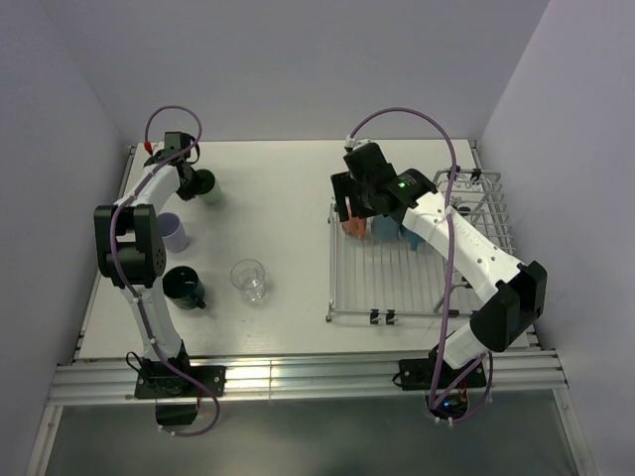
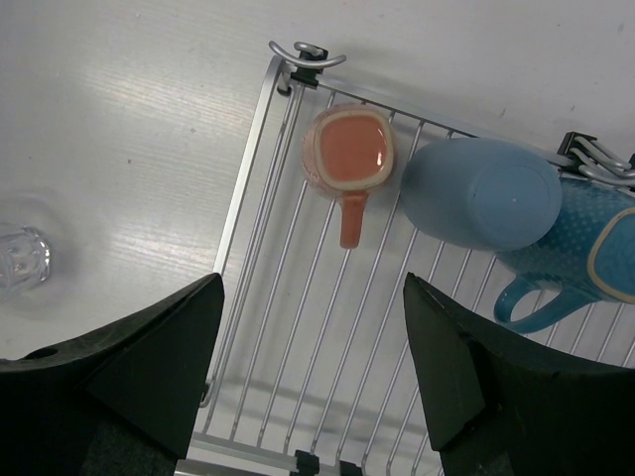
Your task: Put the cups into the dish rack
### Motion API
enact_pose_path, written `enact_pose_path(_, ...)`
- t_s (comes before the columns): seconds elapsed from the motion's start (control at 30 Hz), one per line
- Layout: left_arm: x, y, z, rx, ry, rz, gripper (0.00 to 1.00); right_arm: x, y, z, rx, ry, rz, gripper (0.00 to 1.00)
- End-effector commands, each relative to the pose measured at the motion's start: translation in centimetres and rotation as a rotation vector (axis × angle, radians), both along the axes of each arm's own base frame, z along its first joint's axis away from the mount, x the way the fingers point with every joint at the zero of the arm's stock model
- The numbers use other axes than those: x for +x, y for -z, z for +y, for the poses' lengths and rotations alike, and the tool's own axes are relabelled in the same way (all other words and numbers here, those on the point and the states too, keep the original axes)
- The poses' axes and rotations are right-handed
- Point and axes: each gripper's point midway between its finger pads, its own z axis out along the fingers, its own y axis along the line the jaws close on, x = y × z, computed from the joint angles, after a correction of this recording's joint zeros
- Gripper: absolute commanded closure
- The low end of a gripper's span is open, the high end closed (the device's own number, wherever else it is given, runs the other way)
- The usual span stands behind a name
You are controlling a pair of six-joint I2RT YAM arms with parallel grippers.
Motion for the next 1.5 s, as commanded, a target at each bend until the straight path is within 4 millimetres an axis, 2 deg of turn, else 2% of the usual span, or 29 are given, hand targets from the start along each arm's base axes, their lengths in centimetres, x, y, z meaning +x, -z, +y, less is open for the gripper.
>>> enact_pose_path(0.0,1.2,-1.5,-0.3,-0.023,0.007,-0.069,1.0,0.2,-1.3,0.2,0.023,0.0,-0.054,0.2)
enact_pose_path(0.07,1.2,-2.0,-0.7,-0.036,0.02,-0.078,1.0,0.2,-1.6,0.2,0.027,0.005,-0.061,0.2)
enact_pose_path(0.17,1.4,-5.1,-1.5,-0.065,0.059,-0.143,1.0,0.3,-2.1,-0.1,0.03,0.017,-0.083,0.2)
enact_pose_path(0.2,1.4,-7.4,-1.7,-0.072,0.071,-0.19,1.0,0.4,-2.4,-0.2,0.032,0.025,-0.09,0.2)
enact_pose_path(0.27,1.2,-10.2,-2.6,-0.101,0.117,-0.249,1.0,0.6,-3.2,-0.6,0.03,0.047,-0.121,0.2)
enact_pose_path(0.3,0.8,-13.3,-3.9,-0.148,0.175,-0.322,1.0,0.7,-3.6,-0.8,0.036,0.058,-0.136,0.2)
enact_pose_path(0.37,-0.7,-15.1,-5.3,-0.197,0.247,-0.365,1.0,0.9,-4.9,-0.9,0.05,0.069,-0.174,0.2)
enact_pose_path(0.4,-1.7,-18.8,-7.0,-0.254,0.334,-0.467,1.0,1.0,-5.7,-1.0,0.059,0.077,-0.196,0.19)
enact_pose_path(0.43,-2.9,-18.4,-8.0,-0.294,0.375,-0.472,1.0,1.3,-6.5,-1.0,0.077,0.084,-0.223,0.19)
enact_pose_path(0.47,-3.9,-19.4,-9.0,-0.332,0.425,-0.511,1.0,1.2,-7.7,-1.0,0.105,0.082,-0.254,0.19)
enact_pose_path(0.5,-5.4,-22.0,-10.1,-0.375,0.472,-0.586,1.0,1.1,-8.4,-0.8,0.131,0.076,-0.271,0.18)
enact_pose_path(0.53,-6.9,-22.3,-12.1,-0.459,0.586,-0.626,1.0,0.9,-10.3,-0.5,0.187,0.063,-0.321,0.18)
enact_pose_path(0.57,-8.0,-23.0,-13.2,-0.509,0.648,-0.656,1.0,0.6,-10.7,0.0,0.221,0.04,-0.333,0.18)
enact_pose_path(0.6,-9.5,-24.6,-14.2,-0.572,0.688,-0.696,1.0,0.0,-11.4,1.1,0.287,-0.011,-0.335,0.18)
enact_pose_path(0.63,-10.9,-24.9,-15.6,-0.627,0.794,-0.74,1.0,-0.5,-13.7,1.5,0.363,-0.04,-0.396,0.18)
enact_pose_path(0.67,-11.8,-25.4,-16.2,-0.656,0.838,-0.766,1.0,-1.0,-13.8,2.1,0.402,-0.069,-0.404,0.17)
enact_pose_path(0.7,-13.0,-26.5,-16.8,-0.689,0.874,-0.797,1.0,-1.9,-14.7,3.3,0.471,-0.138,-0.407,0.17)
enact_pose_path(0.73,-13.9,-25.8,-17.6,-0.719,0.912,-0.797,1.0,-2.1,-16.5,4.1,0.539,-0.182,-0.465,0.16)
enact_pose_path(0.77,-14.9,-27.1,-18.4,-0.718,0.997,-0.861,1.0,-3.1,-17.0,4.5,0.583,-0.227,-0.482,0.15)
enact_pose_path(0.83,-16.5,-27.1,-20.0,-0.756,1.077,-0.875,1.0,-4.4,-18.9,6.1,0.682,-0.328,-0.51,0.14)
enact_pose_path(0.87,-17.3,-27.8,-20.7,-0.756,1.145,-0.913,1.0,-5.0,-19.5,6.5,0.713,-0.365,-0.518,0.14)
enact_pose_path(0.97,-19.3,-28.5,-22.6,-0.796,1.243,-0.948,1.0,-6.5,-19.7,8.3,0.797,-0.48,-0.498,0.14)
enact_pose_path(1.1,-20.6,-28.8,-24.0,-0.849,1.313,-0.948,1.0,-7.5,-20.3,9.5,0.859,-0.57,-0.508,0.13)
enact_pose_path(1.2,-21.2,-28.9,-24.7,-0.885,1.338,-0.94,1.0,-7.3,-20.1,9.8,0.869,-0.581,-0.507,0.13)
enact_pose_path(1.27,-21.6,-29.1,-25.7,-0.897,1.366,-0.945,1.0,-7.4,-20.9,10.0,0.891,-0.604,-0.547,0.13)
enact_pose_path(1.47,-21.8,-29.3,-27.0,-0.925,1.399,-0.95,1.0,-8.3,-20.8,10.8,0.932,-0.67,-0.526,0.13)
